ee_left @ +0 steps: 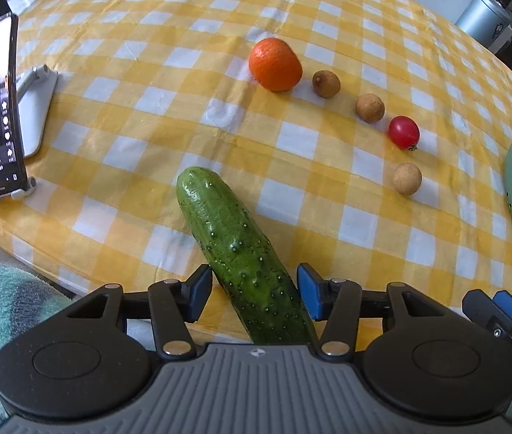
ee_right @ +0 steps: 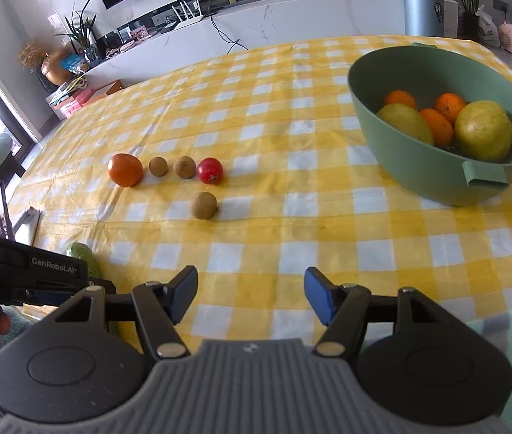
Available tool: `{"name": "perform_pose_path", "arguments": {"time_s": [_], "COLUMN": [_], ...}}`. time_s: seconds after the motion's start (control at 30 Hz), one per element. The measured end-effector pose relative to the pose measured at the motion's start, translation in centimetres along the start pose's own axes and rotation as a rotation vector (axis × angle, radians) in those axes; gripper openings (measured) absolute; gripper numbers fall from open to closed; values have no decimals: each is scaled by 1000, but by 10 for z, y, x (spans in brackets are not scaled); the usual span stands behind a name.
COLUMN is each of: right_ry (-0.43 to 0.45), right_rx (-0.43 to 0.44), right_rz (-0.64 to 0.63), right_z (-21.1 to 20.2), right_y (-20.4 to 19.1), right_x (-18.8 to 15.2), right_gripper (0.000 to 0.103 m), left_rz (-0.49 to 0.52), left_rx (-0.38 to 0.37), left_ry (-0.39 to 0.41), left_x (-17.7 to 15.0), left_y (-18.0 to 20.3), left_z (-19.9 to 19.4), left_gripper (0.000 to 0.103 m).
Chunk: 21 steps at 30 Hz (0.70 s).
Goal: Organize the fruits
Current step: 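Grasp the green cucumber with the left tool while the right tool grasps a kiwi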
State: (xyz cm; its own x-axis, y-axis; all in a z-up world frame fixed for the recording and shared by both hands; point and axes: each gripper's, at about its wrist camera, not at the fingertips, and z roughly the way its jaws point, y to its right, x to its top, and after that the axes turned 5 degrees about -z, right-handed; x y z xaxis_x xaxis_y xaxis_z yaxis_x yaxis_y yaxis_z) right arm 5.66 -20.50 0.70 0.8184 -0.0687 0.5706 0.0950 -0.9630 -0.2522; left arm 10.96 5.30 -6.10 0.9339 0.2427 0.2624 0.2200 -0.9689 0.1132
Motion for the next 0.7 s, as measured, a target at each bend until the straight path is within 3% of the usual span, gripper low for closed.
{"name": "perform_pose_path", "arguments": {"time_s": [0.23,0.3,0.5,0.7], "right_ry": [12,24,71,90], "right_rx": [17,29,48,47], "right_rz": [-41,-68,-155,-221], "right_z": [15,17,22,35], "right_y": [-5,-10,-21,-31], "right_x": [-2,-1,5,15], "right_gripper": [63,63,62,52], "left_rz": [22,35,104,230], "left_rx": [-15,-26,-43,-58], "left_ry": [45,65,112,187], "left_x": [-3,-4,2,17], "left_y": [0,1,9,20], "left_z": [-2,-4,-6,-12], "left_gripper": [56,50,49,49]}}
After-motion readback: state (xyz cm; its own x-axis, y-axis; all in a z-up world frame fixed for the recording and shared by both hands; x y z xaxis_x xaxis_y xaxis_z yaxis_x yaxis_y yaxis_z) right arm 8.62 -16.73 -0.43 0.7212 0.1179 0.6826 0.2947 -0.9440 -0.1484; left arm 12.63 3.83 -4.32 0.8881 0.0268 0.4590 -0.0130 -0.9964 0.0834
